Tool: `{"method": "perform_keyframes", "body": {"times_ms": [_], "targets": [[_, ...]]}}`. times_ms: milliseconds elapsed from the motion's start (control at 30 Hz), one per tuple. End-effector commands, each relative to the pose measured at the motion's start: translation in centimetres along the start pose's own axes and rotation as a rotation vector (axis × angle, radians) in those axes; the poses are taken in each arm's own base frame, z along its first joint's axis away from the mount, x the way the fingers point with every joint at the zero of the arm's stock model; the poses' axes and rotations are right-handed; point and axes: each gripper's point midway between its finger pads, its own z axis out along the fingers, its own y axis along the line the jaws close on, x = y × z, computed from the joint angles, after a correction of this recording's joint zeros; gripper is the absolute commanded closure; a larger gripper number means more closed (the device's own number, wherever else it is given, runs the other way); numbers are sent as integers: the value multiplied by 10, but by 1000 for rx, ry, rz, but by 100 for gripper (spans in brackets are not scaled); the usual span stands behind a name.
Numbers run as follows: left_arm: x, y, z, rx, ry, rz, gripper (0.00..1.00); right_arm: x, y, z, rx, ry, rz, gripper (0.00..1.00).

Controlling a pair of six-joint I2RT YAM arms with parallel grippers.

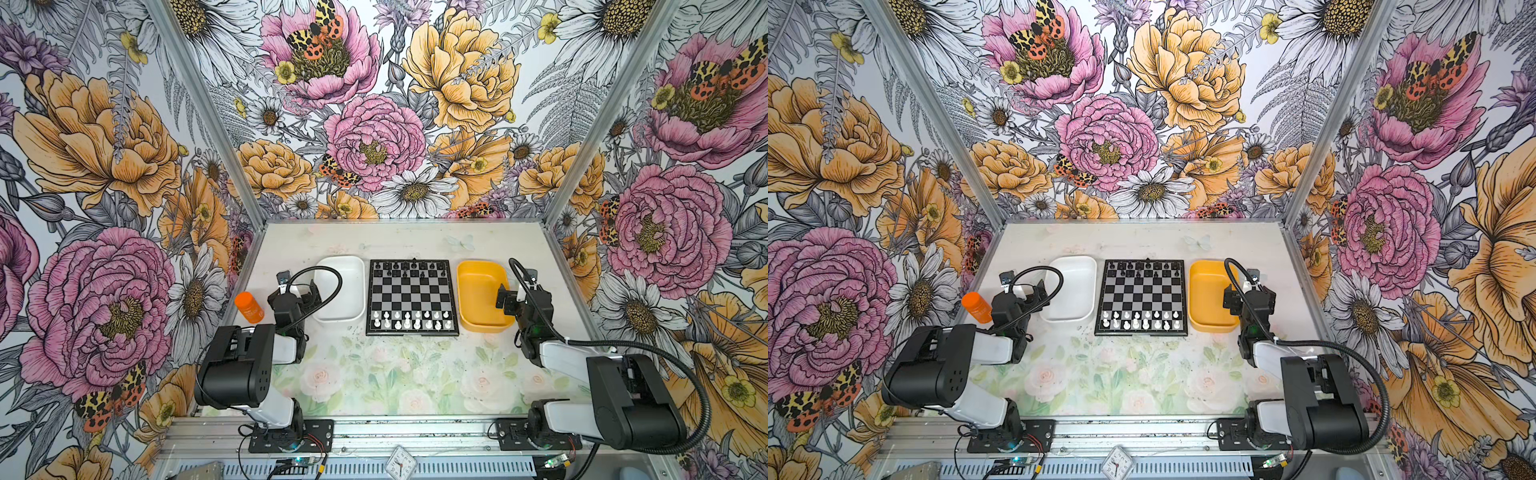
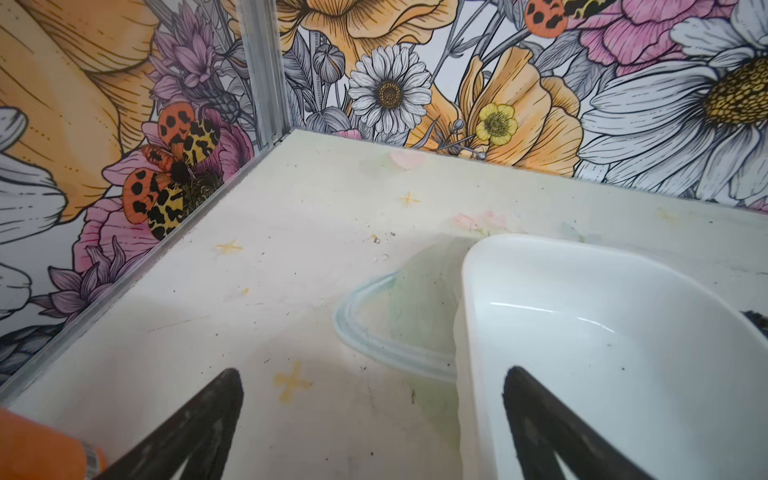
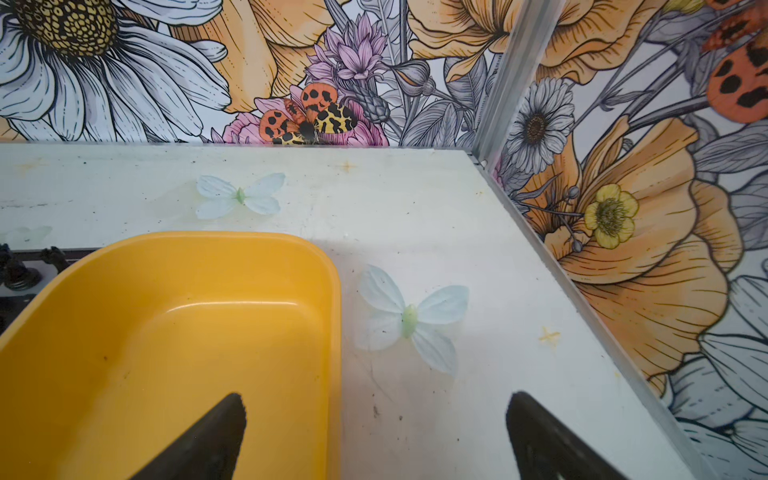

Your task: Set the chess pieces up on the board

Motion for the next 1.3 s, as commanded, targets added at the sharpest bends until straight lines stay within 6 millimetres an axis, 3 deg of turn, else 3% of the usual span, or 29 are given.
{"method": "perform_keyframes", "body": {"times_ms": [0,100,267,1267], "targets": [[-28,-13,4,75,-89,6,1,-31,9,12,-50,-130,2,0],[-28,-12,4,74,-86,7,1,-20,14,28,-84,-119,1,0],[-27,-13,5,66,-79,13,1,-19,10,32,-103,-91,33,0],[-26,-16,6,10,-73,56,1,-17,9,32,-102,-83,37,0]]}}
